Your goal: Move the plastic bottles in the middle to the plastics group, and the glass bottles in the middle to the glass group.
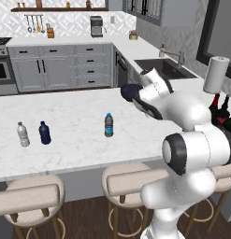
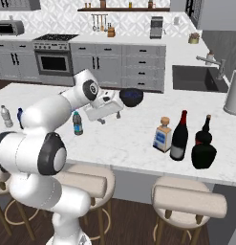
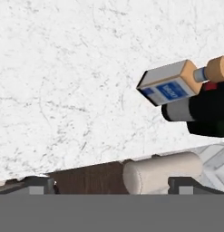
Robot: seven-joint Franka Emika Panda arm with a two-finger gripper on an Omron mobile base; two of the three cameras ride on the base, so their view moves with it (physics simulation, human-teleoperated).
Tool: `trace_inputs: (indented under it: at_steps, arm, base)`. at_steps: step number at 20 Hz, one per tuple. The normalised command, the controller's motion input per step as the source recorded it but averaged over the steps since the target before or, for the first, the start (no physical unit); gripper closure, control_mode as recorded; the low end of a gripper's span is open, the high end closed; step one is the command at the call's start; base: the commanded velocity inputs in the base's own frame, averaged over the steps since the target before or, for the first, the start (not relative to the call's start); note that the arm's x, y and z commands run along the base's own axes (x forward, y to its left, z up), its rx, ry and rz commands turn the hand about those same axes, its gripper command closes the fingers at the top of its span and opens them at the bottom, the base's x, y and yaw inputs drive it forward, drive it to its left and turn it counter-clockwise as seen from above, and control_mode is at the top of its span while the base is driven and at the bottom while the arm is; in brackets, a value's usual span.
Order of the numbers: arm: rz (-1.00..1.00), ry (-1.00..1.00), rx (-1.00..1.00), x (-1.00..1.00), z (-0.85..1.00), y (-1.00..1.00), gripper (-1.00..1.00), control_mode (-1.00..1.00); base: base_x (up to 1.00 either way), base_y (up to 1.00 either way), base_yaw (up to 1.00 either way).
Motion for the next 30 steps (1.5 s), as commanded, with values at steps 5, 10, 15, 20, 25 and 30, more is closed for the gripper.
trace_inputs:
  at_steps: [5, 10, 15, 20, 25, 30]
  arm:
    - [0.1, -0.01, -0.04, -0.04, 0.07, 0.96, -1.0, -1.0]
    - [0.15, 0.0, 0.03, 0.01, 0.03, 0.82, -1.0, -1.0]
    - [0.0, 0.0, 0.23, 0.23, 0.13, 0.74, -1.0, -1.0]
    - [0.0, 0.0, 0.23, 0.38, -0.02, 0.47, -1.0, -1.0]
    - [-0.01, 0.0, 0.12, 0.62, -0.16, 0.12, -1.0, -1.0]
    - [0.0, -0.01, 0.08, 0.48, -0.26, 0.14, -1.0, -1.0]
  base:
    - [0.0, 0.0, 0.0]
    - [0.0, 0.0, 0.0]
    - [0.0, 0.0, 0.0]
    - [0.0, 0.0, 0.0]
    - [0.0, 0.0, 0.0]
    - [0.0, 0.0, 0.0]
